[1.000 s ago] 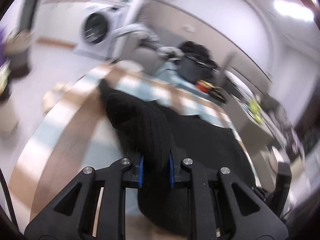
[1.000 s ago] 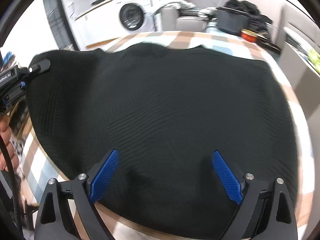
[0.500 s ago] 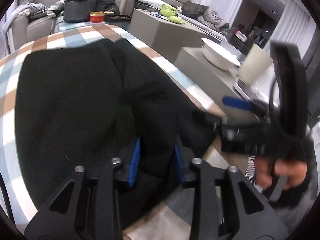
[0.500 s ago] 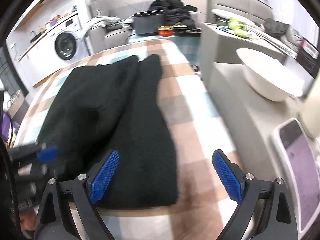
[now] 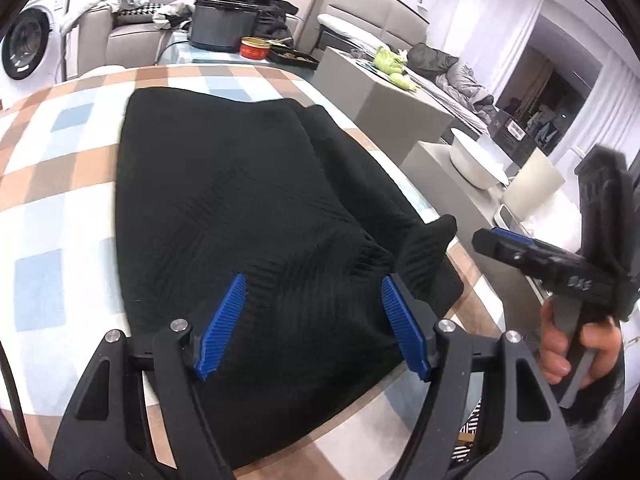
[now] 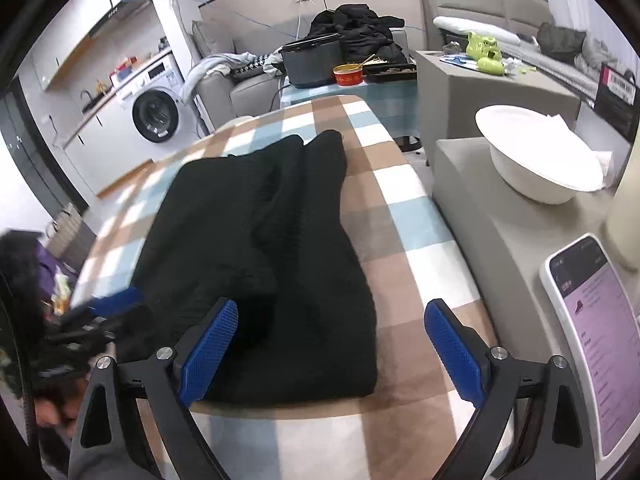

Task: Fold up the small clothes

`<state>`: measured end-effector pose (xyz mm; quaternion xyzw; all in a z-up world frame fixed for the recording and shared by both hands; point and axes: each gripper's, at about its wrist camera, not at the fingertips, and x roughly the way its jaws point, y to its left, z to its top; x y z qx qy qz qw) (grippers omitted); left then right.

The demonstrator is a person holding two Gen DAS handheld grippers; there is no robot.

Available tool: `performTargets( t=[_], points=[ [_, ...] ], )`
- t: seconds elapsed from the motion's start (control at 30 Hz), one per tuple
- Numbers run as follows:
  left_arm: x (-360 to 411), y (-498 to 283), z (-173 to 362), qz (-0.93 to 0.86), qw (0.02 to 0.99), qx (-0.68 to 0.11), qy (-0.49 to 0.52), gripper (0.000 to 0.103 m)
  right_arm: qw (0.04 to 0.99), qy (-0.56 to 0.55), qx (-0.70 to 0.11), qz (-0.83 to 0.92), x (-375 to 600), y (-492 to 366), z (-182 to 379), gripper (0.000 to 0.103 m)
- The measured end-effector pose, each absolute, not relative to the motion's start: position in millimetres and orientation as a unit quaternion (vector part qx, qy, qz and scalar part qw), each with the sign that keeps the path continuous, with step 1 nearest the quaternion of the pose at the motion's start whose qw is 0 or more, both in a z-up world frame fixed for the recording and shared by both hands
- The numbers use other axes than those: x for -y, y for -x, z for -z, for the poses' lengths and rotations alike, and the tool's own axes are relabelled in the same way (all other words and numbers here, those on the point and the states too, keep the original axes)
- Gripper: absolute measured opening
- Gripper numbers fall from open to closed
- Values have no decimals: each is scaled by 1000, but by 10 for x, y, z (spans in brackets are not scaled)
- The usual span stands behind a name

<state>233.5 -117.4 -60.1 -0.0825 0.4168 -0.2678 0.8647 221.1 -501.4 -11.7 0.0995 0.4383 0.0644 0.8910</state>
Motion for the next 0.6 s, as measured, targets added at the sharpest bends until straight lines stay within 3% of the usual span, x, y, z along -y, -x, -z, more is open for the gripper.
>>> performTargets(
  t=[0.17, 0.27, 0.4, 0.5, 0.6],
  points=[
    [1685, -2271, 850, 331, 831, -446, 21, 69, 874, -159, -447, -104, 4978, -2203, 146, 96],
    [1823, -2073, 854, 334, 844, -414, -62, 69, 862, -169, -462, -119, 4869, -2258, 233, 96],
    [1528, -2117, 787, 343, 834, -432, -1, 70, 833, -227, -482, -148, 4819, -2413, 417, 95],
    [1203, -2186, 734, 316, 841, -437, 40, 70, 803, -291, -496, -158, 4833, -2523, 546, 85],
    [911, -2233, 676, 278, 856, -430, 68, 70, 797, -302, -499, -153, 4784, -2618, 578, 85]
  ],
)
